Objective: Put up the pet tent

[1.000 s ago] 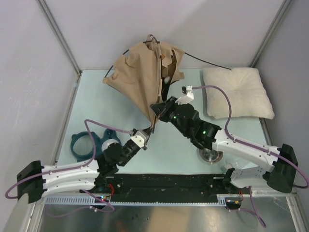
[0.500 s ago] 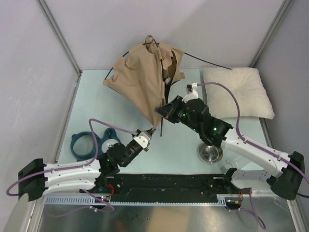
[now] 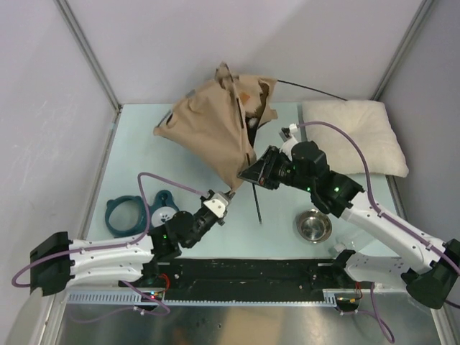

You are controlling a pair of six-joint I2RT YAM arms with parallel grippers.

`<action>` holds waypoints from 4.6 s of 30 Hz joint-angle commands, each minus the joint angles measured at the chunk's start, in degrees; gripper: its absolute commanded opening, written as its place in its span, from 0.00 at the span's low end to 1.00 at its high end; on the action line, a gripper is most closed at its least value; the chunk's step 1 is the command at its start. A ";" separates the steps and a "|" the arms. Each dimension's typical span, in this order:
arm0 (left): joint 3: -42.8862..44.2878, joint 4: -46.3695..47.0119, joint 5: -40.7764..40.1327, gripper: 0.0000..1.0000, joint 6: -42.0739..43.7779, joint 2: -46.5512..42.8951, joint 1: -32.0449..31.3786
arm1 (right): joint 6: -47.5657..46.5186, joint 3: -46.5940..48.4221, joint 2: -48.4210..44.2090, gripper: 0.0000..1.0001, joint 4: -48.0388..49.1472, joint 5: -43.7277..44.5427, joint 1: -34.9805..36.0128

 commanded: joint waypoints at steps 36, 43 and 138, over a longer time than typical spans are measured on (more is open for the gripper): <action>5.84 -1.58 -0.36 0.00 -4.83 7.37 -2.84 | 23.11 -8.96 -22.18 0.59 -5.11 -6.20 20.71; 5.53 -1.58 -1.46 0.00 -5.70 7.51 -2.58 | 25.03 -8.96 -23.73 0.31 -6.84 1.90 30.55; 0.29 -13.40 -0.76 0.00 -13.12 -4.95 -14.42 | -9.86 -1.60 -1.47 0.00 24.31 48.21 7.32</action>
